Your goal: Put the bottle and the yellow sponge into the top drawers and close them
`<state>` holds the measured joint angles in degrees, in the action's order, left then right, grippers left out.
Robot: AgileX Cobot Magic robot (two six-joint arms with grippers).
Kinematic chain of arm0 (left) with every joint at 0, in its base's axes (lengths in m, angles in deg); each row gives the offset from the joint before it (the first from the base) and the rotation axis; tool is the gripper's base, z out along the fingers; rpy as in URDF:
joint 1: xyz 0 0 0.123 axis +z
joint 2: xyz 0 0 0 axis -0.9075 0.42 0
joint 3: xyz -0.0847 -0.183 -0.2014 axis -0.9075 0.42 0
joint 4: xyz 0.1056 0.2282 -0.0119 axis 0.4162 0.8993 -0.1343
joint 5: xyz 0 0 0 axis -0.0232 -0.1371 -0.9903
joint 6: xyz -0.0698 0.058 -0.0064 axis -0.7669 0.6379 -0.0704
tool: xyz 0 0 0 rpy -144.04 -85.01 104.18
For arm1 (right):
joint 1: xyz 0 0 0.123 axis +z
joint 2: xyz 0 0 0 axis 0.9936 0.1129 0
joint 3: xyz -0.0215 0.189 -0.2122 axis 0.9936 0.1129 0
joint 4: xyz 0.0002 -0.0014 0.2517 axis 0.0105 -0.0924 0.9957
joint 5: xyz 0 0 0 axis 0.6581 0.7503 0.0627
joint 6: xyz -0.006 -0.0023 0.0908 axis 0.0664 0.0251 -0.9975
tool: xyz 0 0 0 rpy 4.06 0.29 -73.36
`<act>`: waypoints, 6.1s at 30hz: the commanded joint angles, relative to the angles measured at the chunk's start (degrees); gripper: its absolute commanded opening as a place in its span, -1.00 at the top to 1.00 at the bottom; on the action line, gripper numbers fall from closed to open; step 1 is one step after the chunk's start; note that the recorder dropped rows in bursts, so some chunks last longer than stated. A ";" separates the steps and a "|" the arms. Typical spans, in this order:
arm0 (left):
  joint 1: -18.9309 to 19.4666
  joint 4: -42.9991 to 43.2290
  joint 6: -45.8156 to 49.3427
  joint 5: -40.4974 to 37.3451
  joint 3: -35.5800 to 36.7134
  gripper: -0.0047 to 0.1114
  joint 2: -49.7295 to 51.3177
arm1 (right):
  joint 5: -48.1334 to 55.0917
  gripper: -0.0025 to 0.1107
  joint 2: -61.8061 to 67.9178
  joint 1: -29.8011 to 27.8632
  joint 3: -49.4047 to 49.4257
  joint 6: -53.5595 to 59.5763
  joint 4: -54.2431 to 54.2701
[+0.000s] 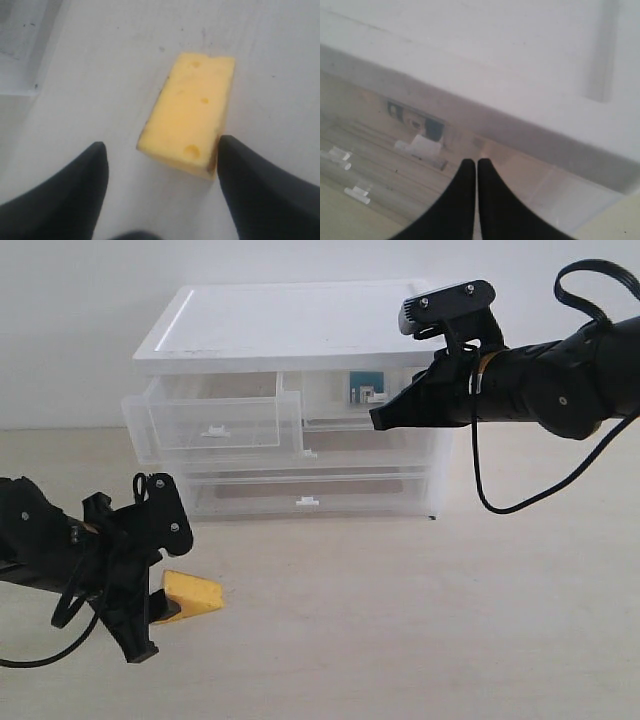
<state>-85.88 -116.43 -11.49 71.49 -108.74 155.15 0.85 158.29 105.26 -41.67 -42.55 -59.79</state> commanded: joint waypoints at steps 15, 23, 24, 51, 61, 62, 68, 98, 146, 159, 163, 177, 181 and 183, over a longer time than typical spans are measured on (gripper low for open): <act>-0.02 0.85 0.00 0.04 -1.07 0.85 0.11 | -1.22 0.96 0.20 -0.60 -0.76 0.15 0.33; -0.02 1.31 0.40 0.11 -1.07 0.85 0.11 | -1.22 0.96 0.20 -0.60 -0.76 0.15 0.33; -0.02 1.31 0.40 -0.17 -1.07 0.85 0.11 | -1.22 0.96 0.20 -0.60 -0.76 0.15 0.33; -0.02 26.93 0.40 5.80 -1.07 -0.20 0.11 | -1.22 0.96 0.20 -0.60 -0.76 0.32 0.33; -0.02 28.21 0.92 6.06 -1.07 -0.20 0.11 | -1.33 0.96 0.20 -0.60 -0.76 0.28 0.33; -0.02 30.62 2.47 6.27 -1.07 -0.20 0.11 | -1.33 0.96 0.20 -0.60 -0.76 0.28 0.33; -0.02 35.34 3.81 5.70 -1.07 0.18 0.21 | -1.33 0.96 0.20 -0.60 -0.76 0.28 0.33; -0.02 37.81 -11.19 3.21 -0.21 0.85 0.21 | 1.10 0.96 -0.01 -0.60 -0.76 0.09 -0.14; 10.33 19.74 -40.78 35.80 10.44 0.85 -6.59 | 5.01 -0.02 13.51 26.93 -6.10 -4.75 0.71; 10.33 15.26 -39.18 37.87 10.44 0.85 -6.59 | 7.82 -0.02 22.40 29.80 -15.70 -4.43 0.50; 10.33 15.26 -39.18 37.87 10.44 0.85 -6.59 | 6.49 -0.02 24.73 29.59 -15.99 -3.77 0.11; 10.33 15.26 -39.20 37.64 10.44 0.85 -6.59 | 7.63 0.29 27.50 29.17 -19.30 -1.41 0.11; 10.33 15.26 -39.20 37.64 10.44 0.85 -6.59 | 7.75 0.52 27.50 29.17 -19.30 -0.24 0.11; 10.33 15.26 -39.20 37.64 10.44 0.85 -6.59 | 8.16 0.73 27.50 29.17 -19.30 0.64 0.11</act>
<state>-75.78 -100.65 -50.82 108.35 -98.53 149.06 8.27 185.62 134.88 -60.73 -43.16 -59.55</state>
